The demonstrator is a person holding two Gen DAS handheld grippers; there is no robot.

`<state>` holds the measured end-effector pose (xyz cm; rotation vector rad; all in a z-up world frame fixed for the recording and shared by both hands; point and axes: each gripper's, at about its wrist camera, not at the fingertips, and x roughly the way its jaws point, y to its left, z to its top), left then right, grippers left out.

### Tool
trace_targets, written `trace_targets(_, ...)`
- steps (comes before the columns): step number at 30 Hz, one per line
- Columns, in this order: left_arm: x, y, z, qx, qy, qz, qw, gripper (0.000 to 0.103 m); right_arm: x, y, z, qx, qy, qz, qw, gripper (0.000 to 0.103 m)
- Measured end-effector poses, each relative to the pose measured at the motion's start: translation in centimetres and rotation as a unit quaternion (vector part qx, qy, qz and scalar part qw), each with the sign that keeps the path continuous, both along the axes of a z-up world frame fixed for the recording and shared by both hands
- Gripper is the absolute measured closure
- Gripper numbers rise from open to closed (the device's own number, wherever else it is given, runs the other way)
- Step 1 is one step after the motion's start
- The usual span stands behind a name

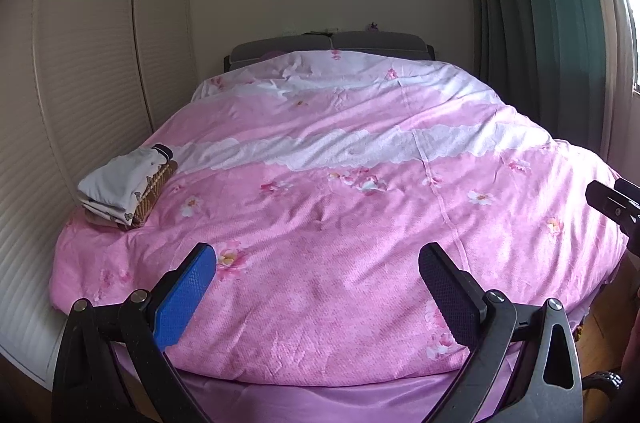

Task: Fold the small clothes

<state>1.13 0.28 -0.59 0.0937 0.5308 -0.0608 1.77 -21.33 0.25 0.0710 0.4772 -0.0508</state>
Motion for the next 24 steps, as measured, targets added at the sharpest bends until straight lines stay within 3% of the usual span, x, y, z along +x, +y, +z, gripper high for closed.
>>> trace_targets(24,-0.10,-0.36,-0.46,-0.002,0.005,-0.006,1.0000,0.000,0.05,0.06,-0.06,0.001,0.001,-0.001,1.000,0.015)
